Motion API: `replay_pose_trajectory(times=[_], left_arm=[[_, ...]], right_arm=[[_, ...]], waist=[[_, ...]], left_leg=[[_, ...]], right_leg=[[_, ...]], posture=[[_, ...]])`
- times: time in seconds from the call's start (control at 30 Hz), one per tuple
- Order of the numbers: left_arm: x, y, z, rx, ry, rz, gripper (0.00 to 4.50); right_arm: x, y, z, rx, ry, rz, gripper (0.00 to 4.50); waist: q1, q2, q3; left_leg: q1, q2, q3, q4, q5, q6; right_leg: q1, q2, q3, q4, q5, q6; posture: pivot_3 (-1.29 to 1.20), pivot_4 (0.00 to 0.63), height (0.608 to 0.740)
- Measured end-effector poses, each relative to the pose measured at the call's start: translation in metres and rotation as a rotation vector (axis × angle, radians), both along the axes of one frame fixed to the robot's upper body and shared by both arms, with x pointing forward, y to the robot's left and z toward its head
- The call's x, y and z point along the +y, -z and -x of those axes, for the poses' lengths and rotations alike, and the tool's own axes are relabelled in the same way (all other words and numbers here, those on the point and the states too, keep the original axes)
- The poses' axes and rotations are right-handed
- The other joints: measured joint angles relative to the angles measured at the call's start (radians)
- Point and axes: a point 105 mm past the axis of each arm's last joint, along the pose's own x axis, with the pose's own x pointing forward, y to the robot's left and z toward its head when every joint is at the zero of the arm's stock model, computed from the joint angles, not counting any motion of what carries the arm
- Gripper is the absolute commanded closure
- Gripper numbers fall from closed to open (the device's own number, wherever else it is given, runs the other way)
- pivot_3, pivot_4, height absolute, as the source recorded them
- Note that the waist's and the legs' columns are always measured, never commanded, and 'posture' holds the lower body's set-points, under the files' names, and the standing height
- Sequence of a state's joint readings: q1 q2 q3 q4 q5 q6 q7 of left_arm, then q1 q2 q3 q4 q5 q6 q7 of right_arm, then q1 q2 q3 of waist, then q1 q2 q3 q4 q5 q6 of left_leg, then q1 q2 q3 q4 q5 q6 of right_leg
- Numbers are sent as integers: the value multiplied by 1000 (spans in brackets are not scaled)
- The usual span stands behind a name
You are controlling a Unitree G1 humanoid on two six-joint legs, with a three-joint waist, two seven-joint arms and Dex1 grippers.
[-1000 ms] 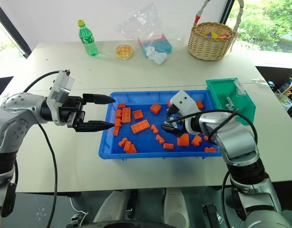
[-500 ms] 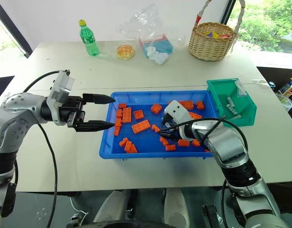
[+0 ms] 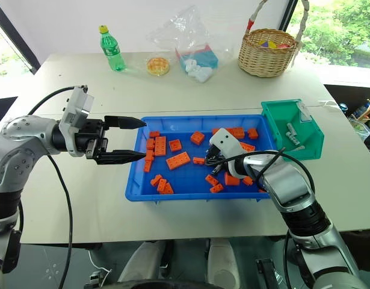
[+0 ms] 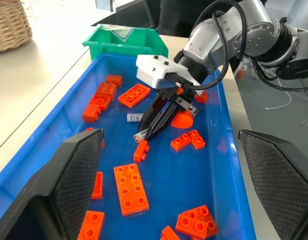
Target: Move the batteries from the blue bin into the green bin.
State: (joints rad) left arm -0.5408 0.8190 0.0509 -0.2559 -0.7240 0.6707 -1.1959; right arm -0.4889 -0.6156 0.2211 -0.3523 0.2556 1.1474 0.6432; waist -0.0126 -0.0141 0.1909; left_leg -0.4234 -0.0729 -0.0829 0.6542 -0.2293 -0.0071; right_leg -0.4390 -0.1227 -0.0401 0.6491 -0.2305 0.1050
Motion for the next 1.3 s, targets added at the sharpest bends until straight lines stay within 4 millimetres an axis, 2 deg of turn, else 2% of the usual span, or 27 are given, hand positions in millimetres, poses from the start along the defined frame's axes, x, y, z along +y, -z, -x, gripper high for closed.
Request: replay_pose_trajectory(times=[0.03, 0.13, 0.23, 0.37, 0.43, 0.5, 0.57, 0.6, 0.67, 0.7, 0.73, 0.83, 0.93, 0.97, 1.03, 1.07, 1.13, 1.2, 1.3], left_arm=[[0, 0, 0, 0, 0, 0, 0], [-1, 0, 0, 0, 3, 4, 0], [-1, 0, 0, 1, 5, 4, 0], [-1, 1, 1, 2, 12, 4, 0], [-1, 1, 1, 3, 20, 5, 0], [-3, 4, 1, 10, 28, 7, 0], [-3, 6, -1, 18, 28, 2, 0], [-4, 6, 0, 19, 32, 3, 0], [-5, 6, 0, 15, 43, 6, 0], [-6, 6, 0, 13, 46, 7, 0], [-6, 6, 0, 12, 48, 9, 0], [-7, 5, 0, 9, 53, 10, 0], [-7, 5, 0, 10, 53, 10, 0], [-7, 5, 0, 10, 52, 9, 0], [-6, 6, 0, 10, 49, 7, 0], [-6, 6, 0, 9, 50, 6, 0], [-6, 6, 0, 8, 49, 6, 0], [-6, 6, 0, 8, 48, 6, 0], [-5, 6, 0, 8, 45, 1, 0]], right_arm=[[0, -4, -1, -3, 2, -4, 4428], [-10, -39, -13, -79, 43, -25, 4428], [-53, -88, -25, -214, 166, 8, 4428], [-127, -122, -30, -300, 393, 57, 4428], [-148, -126, -29, -314, 456, 76, 4428], [-169, -113, -26, -277, 511, 102, 4428], [-180, -98, -23, -234, 542, 107, 4428], [-182, -94, -22, -223, 549, 104, 3402], [-182, -90, -22, -220, 551, 97, 2676], [-182, -90, -23, -233, 547, 106, 2036], [-182, -90, -23, -243, 545, 113, 1588], [-183, -92, -26, -263, 547, 116, 1588], [-170, -103, -33, -302, 526, 72, 1588], [-162, -108, -35, -312, 511, 49, 1588], [-132, -116, -37, -326, 439, -15, 1588], [-106, -116, -36, -319, 365, -56, 1588], [-67, -105, -29, -269, 246, -102, 1588], [-39, -82, -17, -184, 157, -113, 1588], [-26, -50, -5, -70, 108, -91, 1588]], waist=[[-1, 0, 0], [0, 1, 0], [10, 1, 0], [21, 0, 0], [20, 0, 0], [19, 0, 0], [14, 0, 0], [12, 0, 0], [4, 0, 0], [2, 0, 0], [0, 0, 0], [-1, 0, 0], [-3, 1, 1], [-3, 1, 1], [-4, 0, 1], [-5, 0, 0], [-2, 0, 0], [8, 0, 0], [21, 0, 0]], left_leg=[[0, 0, 0, 0, 0, 0], [-1, 0, 0, 0, 0, 0], [-1, 0, 0, 0, 0, 0], [-1, 0, 1, 0, -1, 1], [-1, 0, 1, 0, -1, 1], [-1, 0, 2, 0, -1, 1], [-1, 0, 2, 0, -1, 1], [-1, 0, 2, 0, -1, 1], [-1, 0, 2, 0, -1, 1], [-1, 0, 2, 0, -1, 1], [-1, 0, 2, 0, -1, 1], [-1, 0, 2, 0, -1, 1], [-1, 1, 2, 0, -1, 1], [-1, 1, 2, 0, -1, 1], [-1, 1, 1, 0, -1, 1], [-1, 2, 1, 0, -1, 1], [-1, 2, 0, 0, -1, 1], [-2, 0, -1, 0, -1, 1], [-3, -1, 0, 4, -2, 3]], right_leg=[[0, 0, 0, 0, 0, 0], [-1, 0, 0, 0, 0, 0], [-1, 0, -1, -1, 0, 0], [0, 0, -1, -2, 0, 0], [0, 0, 0, -2, 0, 0], [0, 0, 0, -1, 0, 0], [-1, -1, 0, -1, 0, 0], [-1, -1, 0, -1, 0, 0], [-1, -1, 0, -1, 0, 0], [-1, -1, 0, -1, 0, 0], [-1, -1, 0, -1, 0, 0], [-1, 0, 0, -1, 0, 0], [-1, 0, 0, -1, 0, 0], [-1, 0, 0, -1, 0, 0], [-1, 0, 0, -1, 0, 0], [-1, 1, 0, -1, 0, 0], [-1, 1, 0, -1, 0, 0], [-1, 0, 0, -1, 0, 0], [0, -1, 0, -1, 0, 0]], posture=[[0, 150, 693], [0, 150, 693], [0, 150, 693], [0, 150, 693], [0, 150, 693], [0, 150, 693], [0, 150, 693], [0, 150, 693], [0, 150, 693], [0, 150, 693], [0, 150, 693], [0, 150, 693], [0, 150, 693], [0, 150, 693], [0, 150, 693], [0, 150, 693], [0, 150, 693], [0, 150, 693], [0, 150, 693]])
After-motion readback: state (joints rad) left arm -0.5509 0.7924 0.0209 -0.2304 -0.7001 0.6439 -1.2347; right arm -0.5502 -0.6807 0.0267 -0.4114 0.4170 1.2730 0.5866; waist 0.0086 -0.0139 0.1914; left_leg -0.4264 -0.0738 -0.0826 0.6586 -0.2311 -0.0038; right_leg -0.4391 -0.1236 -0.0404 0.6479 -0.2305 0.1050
